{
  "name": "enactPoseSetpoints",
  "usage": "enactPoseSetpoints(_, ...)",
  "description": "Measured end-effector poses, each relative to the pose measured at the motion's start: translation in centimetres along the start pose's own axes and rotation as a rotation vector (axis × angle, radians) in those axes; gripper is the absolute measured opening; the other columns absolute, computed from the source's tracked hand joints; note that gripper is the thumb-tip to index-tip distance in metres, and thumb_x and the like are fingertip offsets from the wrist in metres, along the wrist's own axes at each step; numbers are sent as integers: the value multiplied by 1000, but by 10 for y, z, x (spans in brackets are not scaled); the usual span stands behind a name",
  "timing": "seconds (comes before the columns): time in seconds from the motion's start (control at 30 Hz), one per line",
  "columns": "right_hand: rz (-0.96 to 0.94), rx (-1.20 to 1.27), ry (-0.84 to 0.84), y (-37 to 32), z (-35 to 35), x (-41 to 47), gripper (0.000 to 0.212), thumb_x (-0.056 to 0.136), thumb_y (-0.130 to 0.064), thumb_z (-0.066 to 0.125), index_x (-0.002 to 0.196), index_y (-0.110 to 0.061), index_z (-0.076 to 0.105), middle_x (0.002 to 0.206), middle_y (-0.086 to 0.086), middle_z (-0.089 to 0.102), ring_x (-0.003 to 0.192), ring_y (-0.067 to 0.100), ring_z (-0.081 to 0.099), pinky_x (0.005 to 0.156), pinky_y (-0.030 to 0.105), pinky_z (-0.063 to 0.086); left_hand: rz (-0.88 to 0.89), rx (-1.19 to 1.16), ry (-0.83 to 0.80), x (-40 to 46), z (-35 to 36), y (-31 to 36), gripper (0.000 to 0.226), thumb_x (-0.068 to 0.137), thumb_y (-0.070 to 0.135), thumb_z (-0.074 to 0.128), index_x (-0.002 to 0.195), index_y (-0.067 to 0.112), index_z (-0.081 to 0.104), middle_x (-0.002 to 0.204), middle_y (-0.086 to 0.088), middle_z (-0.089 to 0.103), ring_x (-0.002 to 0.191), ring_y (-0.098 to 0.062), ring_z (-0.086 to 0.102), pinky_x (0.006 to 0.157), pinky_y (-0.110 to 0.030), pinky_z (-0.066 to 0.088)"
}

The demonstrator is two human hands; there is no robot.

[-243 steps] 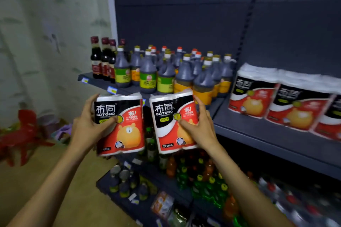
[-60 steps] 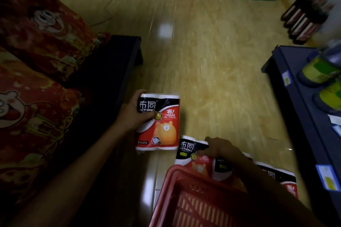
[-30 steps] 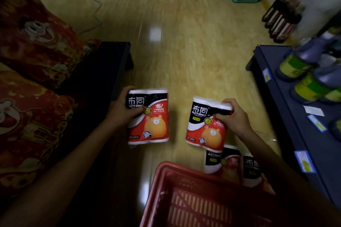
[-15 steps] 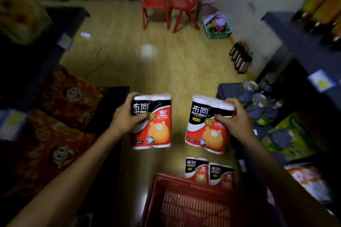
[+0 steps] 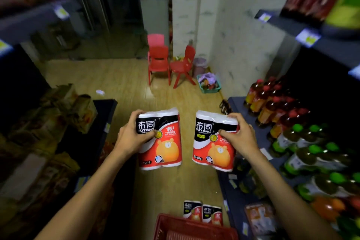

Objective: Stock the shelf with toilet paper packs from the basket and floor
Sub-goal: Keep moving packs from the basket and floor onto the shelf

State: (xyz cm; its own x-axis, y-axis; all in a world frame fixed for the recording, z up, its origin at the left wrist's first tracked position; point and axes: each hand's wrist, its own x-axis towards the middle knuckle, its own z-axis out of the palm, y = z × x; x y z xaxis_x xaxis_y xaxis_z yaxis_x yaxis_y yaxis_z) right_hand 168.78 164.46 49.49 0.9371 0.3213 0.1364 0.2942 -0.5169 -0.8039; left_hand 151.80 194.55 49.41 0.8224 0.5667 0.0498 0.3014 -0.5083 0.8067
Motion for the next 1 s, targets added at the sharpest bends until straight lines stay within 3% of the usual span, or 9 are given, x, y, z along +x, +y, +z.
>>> enactPoseSetpoints(0.1, -50, -23, -6, -41, -47, -1, 50, 58, -48, 70, 104, -43, 49, 100, -3, 67, 100, 27, 60, 82, 44, 54, 24, -13, 29, -11, -29, 51, 74, 58, 57, 78, 121, 48, 42, 102, 10, 71, 97, -18, 67, 86, -43, 55)
enactPoseSetpoints(0.2, -94, -46, 47, -80, -91, -6, 50, 62, -43, 75, 107, -39, 53, 102, -2, 64, 103, 28, 56, 86, 39, 50, 91, -28, 48, -16, -51, 103, 70, 60, 54, 80, 119, 52, 41, 103, 9, 70, 97, -16, 68, 86, -42, 56)
enactPoseSetpoints(0.33, -141, -133, 169, -125, -144, -24, 50, 67, -37, 78, 112, -32, 57, 106, 4, 66, 101, 29, 55, 78, 30, 41, 223, -101, 30, -22, -74, 167, 63, 60, 52, 80, 107, 62, 40, 105, 7, 69, 96, -19, 68, 85, -42, 57)
enactPoseSetpoints(0.47, -157, -195, 286, -158, -193, -65, 55, 60, -53, 66, 112, -39, 51, 105, 2, 65, 102, 25, 55, 82, 33, 44, 374, -148, -22, -22, -84, 222, 68, 58, 55, 79, 116, 52, 42, 109, 7, 67, 96, -20, 67, 85, -47, 57)
enactPoseSetpoints(0.53, -156, -209, 354, -172, -222, -93, 56, 57, -54, 63, 110, -39, 51, 104, -2, 64, 102, 22, 56, 81, 32, 44, 453, -158, -67, -24, -80, 252, 69, 55, 61, 75, 115, 54, 41, 109, 5, 66, 96, -21, 66, 85, -46, 56)
enactPoseSetpoints(0.73, -46, -238, 609, -192, -315, -201, 47, 63, -45, 73, 105, -44, 51, 103, -6, 66, 96, 17, 61, 80, 35, 51, 692, -199, -281, -62, -32, 345, 62, 71, 38, 84, 106, 63, 39, 105, 3, 65, 93, -23, 65, 79, -47, 57)
enactPoseSetpoints(0.87, 80, -287, 790, -194, -369, -287, 48, 70, -32, 80, 111, -36, 55, 104, -5, 67, 94, 14, 63, 78, 28, 49, 838, -287, -420, -111, 6, 403, 60, 73, 30, 83, 115, 48, 44, 104, 1, 66, 93, -22, 65, 84, -42, 54)
enactPoseSetpoints(1.0, 173, -320, 916, -191, -412, -376, 48, 70, -36, 79, 110, -43, 53, 107, -9, 67, 97, 13, 64, 82, 32, 53, 970, -332, -517, -169, 40, 449, 65, 74, 30, 82, 108, 63, 36, 103, 2, 62, 97, -23, 64, 86, -43, 54)
